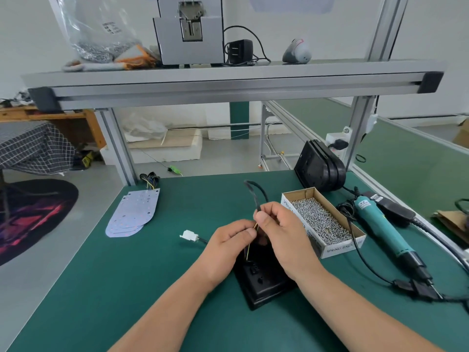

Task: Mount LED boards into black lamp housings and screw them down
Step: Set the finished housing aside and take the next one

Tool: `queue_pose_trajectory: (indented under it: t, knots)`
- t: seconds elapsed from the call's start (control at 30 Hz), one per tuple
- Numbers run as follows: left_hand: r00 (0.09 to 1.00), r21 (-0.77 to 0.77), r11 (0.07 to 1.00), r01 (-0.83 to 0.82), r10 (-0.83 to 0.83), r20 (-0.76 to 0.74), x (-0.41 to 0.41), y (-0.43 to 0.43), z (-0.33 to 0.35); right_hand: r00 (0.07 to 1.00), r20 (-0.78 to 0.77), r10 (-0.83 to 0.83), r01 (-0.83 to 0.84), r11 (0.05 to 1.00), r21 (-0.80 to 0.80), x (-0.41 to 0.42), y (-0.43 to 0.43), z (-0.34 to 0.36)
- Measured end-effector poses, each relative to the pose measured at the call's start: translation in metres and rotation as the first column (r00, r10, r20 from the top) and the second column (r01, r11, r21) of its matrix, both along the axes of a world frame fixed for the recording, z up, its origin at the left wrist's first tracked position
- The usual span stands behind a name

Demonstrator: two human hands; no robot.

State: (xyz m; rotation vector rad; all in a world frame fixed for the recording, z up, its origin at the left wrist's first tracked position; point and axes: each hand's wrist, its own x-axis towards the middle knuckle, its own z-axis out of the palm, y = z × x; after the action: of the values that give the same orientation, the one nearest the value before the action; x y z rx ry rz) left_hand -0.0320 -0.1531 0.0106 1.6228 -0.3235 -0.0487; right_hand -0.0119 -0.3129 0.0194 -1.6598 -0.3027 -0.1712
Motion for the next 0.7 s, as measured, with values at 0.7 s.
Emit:
queue_pose_trajectory:
  t: [0.7]
  knots:
    - [0.974, 0.241, 0.945, 0.223, -0.207, -0.091, 0.012, 0.025, -0.012, 0.996, -0.018, -0.092, 0.093, 0.989, 0.117, 0.011, -0.005, -0.019]
